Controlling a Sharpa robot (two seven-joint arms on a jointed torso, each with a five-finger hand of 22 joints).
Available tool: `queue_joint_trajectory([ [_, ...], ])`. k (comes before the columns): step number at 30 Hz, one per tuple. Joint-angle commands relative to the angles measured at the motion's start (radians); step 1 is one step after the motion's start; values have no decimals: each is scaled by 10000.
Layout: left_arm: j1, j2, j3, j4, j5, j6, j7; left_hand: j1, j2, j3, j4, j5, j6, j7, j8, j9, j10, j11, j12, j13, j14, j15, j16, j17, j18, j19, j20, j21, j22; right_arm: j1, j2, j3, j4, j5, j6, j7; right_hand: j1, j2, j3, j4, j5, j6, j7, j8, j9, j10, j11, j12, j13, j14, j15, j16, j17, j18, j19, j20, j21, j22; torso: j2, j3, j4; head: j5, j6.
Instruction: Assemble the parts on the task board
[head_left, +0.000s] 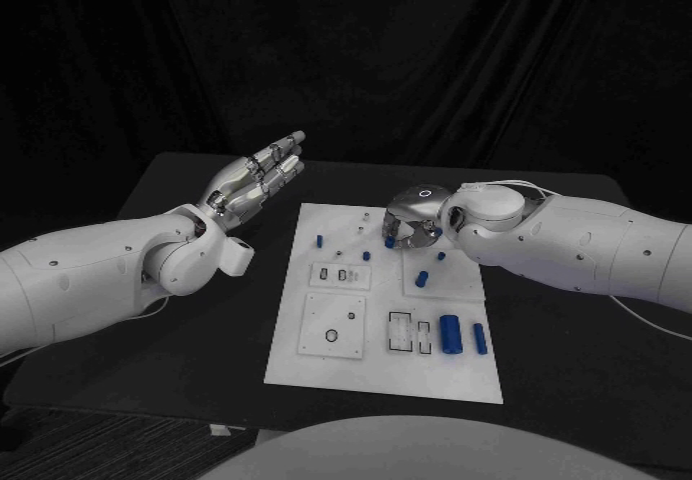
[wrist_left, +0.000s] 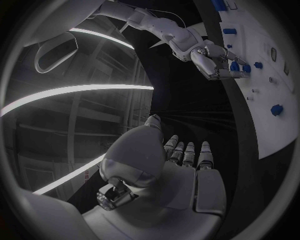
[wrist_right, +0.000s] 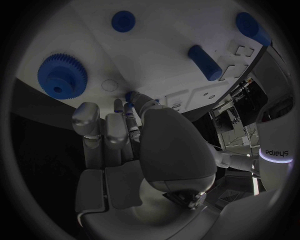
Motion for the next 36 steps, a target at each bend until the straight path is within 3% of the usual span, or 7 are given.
queue_joint_trajectory([
  [1,-10,18,10,1,-8,130,54,101,-38,78,8,33,65,-16,63,12,7,92,-66,-9,-5,83,-36,-9,177,6,51,-33,-11,-29,12,6,-4,-20,-84,-40,-47,-113,12,59,-72,-137,-32,-42,-20,-89,-11,-13,-8,-40,-26,-60,-11,-34,-35,-49,-61,-6,0,6,12,3,-1],
  [8,-11,23,10,-21,-8,143,15,119,-42,91,3,58,91,-6,68,16,7,103,-66,-9,-5,95,-36,-9,178,6,63,-33,-11,-30,23,6,27,-20,-124,-33,-459,-140,-285,327,-662,-202,-19,19,17,-153,-6,22,20,-53,-11,-79,-43,-29,-28,-31,-160,23,0,4,7,29,-1],
  [14,-13,40,10,-44,-8,167,-14,134,-44,102,-2,76,103,3,71,18,7,112,-66,-9,-5,104,-36,-9,179,6,73,-33,-11,-30,31,7,56,-20,-190,0,-521,13,-348,381,-702,-109,-44,53,39,-76,-32,52,34,-51,-21,-80,-52,-26,-15,-33,-194,42,2,0,2,34,-1],
  [24,-17,69,10,-73,-8,216,-50,173,-48,130,-15,121,116,23,74,19,7,135,-66,-9,-5,127,-36,-9,180,6,96,-33,-11,-31,50,7,48,-20,-212,78,76,464,47,85,-540,468,-94,217,136,278,-160,70,14,-56,-104,-153,-150,-17,14,-102,-300,96,5,2,7,22,-1],
  [30,-22,84,10,-87,-8,254,-71,206,-52,152,-29,158,120,36,74,19,7,148,-66,-9,-5,140,-36,-9,181,6,110,-33,-11,-32,70,7,28,-20,-139,97,408,588,271,-144,-528,692,-97,250,165,586,-200,84,11,-97,-131,-287,-319,0,-25,-137,-446,83,4,3,6,25,-1],
  [36,-26,101,10,-104,-8,294,-87,264,-58,188,-57,229,121,51,74,18,7,167,-66,-9,-5,153,-36,-9,183,6,129,-33,-11,-32,68,7,9,-20,-107,107,687,555,410,-404,-450,853,-47,248,177,923,-194,91,10,-267,-117,-752,-897,57,-176,-139,-818,-41,9,2,16,41,-1],
])
